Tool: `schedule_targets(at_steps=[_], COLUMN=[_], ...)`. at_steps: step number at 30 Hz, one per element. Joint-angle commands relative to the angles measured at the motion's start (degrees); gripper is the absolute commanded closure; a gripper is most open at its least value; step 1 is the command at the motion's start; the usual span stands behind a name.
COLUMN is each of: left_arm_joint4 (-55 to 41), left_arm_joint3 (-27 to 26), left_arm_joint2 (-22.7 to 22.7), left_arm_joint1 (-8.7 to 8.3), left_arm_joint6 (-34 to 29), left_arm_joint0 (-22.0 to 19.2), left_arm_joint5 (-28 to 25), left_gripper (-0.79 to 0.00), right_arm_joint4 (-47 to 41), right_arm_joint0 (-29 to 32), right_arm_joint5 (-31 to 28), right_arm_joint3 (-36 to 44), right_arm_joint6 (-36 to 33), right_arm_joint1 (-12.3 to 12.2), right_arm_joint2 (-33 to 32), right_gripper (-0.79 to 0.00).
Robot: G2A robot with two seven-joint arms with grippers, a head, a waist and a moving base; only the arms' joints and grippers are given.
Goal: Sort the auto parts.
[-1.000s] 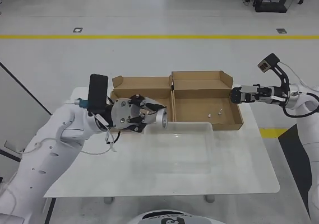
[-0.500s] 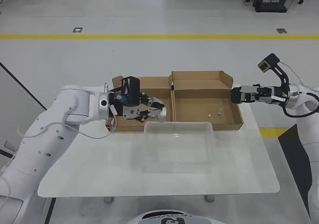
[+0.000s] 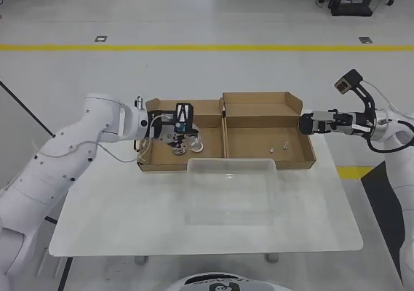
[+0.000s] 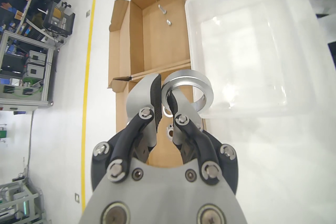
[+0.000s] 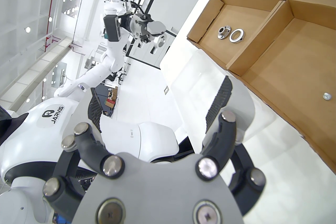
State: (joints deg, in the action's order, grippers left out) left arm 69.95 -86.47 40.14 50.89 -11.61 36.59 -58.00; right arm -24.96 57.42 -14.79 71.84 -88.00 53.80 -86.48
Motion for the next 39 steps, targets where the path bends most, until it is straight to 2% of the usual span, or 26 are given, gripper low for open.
schedule_targets(at_steps=[1, 7, 11, 23, 32, 39], left_arm_joint4=[1.3, 2.7, 2.4, 6.3, 10.4, 12.3], left_arm_joint3=[1.9, 6.7, 9.3, 11.9, 16.1, 20.0], left_arm_joint2=[-2.9, -8.1, -9.9, -13.8, -16.5, -18.3], left_arm_joint1=[0.08, 0.99, 2.10, 5.78, 8.35, 10.34], left_arm_joint6=[-0.4, -3.0, -6.0, -16.7, -20.0, -19.5], left_arm_joint0=[-1.9, -5.7, -7.0, -8.5, -9.0, -8.6], left_arm_joint5=[0.0, 0.0, 0.1, 4.7, 4.6, 4.4], left_gripper=[0.000, 0.000, 0.000, 0.000, 0.000, 0.000], right_arm_joint4=[0.0, 0.0, 0.0, 0.0, 0.0, 0.0], right_arm_joint0=[0.0, 0.0, 0.0, 0.0, 0.0, 0.0], right_arm_joint5=[0.0, 0.0, 0.0, 0.0, 0.0, 0.0], right_arm_joint3=[0.0, 0.0, 0.0, 0.0, 0.0, 0.0], right_arm_joint6=[0.0, 0.0, 0.0, 0.0, 0.0, 0.0], right_arm_joint1=[0.0, 0.0, 0.0, 0.0, 0.0, 0.0], right_arm_joint2=[0.0, 0.0, 0.0, 0.0, 0.0, 0.0], right_gripper=[-0.785, -0.785, -0.785, -0.785, -0.785, -0.785])
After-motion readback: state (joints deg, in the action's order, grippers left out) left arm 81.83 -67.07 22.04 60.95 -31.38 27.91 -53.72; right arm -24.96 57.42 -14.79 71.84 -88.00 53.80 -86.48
